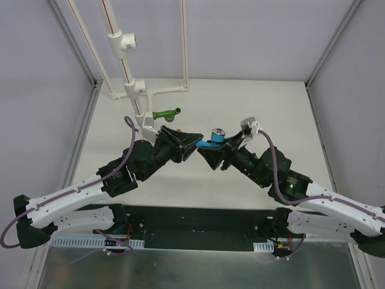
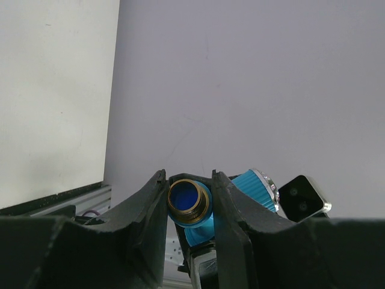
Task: Install the water faucets
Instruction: Pick up the water faucet from the center of the board.
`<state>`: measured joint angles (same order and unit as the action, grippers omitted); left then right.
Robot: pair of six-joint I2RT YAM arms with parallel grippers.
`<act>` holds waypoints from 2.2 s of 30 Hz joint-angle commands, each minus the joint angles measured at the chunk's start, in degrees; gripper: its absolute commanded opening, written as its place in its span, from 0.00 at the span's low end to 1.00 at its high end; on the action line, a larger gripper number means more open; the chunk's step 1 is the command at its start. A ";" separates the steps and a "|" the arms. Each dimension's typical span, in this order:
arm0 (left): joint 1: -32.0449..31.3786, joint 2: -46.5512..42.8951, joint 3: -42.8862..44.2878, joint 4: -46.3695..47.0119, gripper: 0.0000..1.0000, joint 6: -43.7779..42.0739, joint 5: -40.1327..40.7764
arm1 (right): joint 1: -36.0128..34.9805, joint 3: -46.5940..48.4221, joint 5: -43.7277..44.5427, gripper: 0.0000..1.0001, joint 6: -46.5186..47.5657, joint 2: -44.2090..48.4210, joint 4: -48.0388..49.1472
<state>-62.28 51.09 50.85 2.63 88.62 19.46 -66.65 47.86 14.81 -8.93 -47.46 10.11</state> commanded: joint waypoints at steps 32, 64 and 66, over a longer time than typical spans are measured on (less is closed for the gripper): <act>-0.91 0.06 0.57 5.45 0.00 1.47 -3.47 | -0.23 -5.66 3.56 0.10 5.76 1.41 8.61; -2.14 0.76 0.04 5.54 0.00 1.56 -3.38 | -0.32 -6.55 -1.71 0.10 8.49 2.82 10.99; -2.05 0.68 0.04 5.45 0.00 1.56 -3.47 | -0.23 -6.37 -1.45 0.02 8.32 2.73 10.81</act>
<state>-63.09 52.29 50.65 4.93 89.80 19.18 -67.05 41.32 14.55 -1.34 -44.80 18.11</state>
